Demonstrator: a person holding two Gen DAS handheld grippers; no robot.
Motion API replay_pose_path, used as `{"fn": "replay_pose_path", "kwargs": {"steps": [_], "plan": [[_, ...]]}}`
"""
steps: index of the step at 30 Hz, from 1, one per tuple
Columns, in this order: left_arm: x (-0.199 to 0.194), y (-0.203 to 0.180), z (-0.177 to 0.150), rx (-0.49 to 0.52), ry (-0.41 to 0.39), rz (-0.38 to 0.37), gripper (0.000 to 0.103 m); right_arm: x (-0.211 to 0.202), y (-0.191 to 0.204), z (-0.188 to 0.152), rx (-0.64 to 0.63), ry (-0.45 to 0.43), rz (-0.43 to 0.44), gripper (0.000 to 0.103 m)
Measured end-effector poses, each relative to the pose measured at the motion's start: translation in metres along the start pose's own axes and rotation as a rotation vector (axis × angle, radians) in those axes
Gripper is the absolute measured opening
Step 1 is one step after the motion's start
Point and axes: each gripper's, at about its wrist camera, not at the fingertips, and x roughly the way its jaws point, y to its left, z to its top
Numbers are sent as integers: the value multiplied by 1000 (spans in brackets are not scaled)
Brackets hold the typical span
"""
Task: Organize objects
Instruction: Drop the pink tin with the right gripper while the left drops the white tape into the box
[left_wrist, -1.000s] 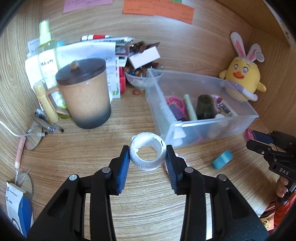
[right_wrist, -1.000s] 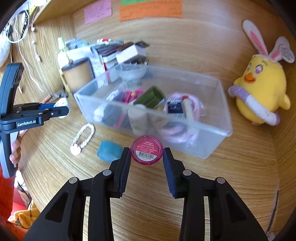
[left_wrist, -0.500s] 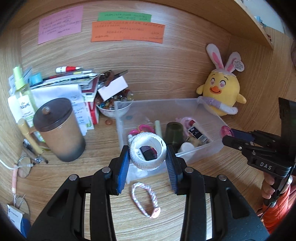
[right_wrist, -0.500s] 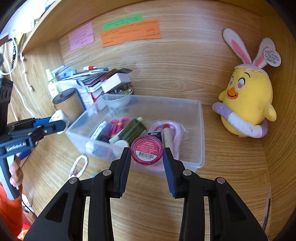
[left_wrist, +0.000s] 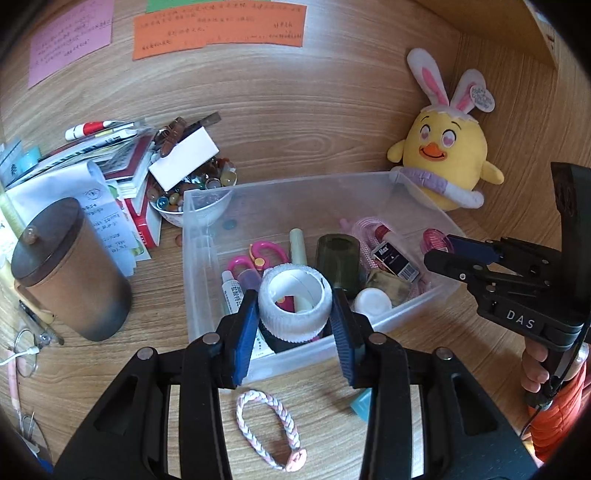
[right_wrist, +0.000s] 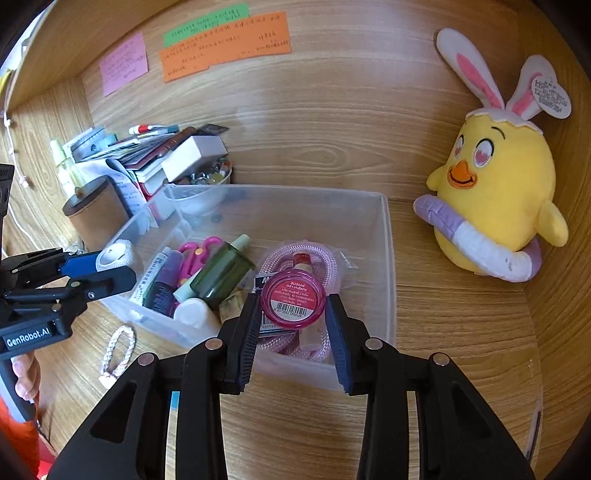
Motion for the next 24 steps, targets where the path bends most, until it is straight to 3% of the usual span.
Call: {"fn": "replay_pose_path", "kwargs": {"steps": [6,8,10,14,21,24], "plan": [[6,-1,-1,5,13,1,39,8,0,1,8,14,0,32],[6,0,0,-1,15,-7,45,8,2,0,-3,10,-11,32],[4,0,0,-11,7,-5,59,7,4,0,-14,9,-17,33],[-6,0,1,-7,-22,4,61,3,7,0,-24,7,-3,42],[-31,1,-6,-1,-73,41,88,-16,18,-1,-60,-32,4,56],[-39,4,-13,2,-71,52,90,-27,24,-4,-78,-52,19,58]]}}
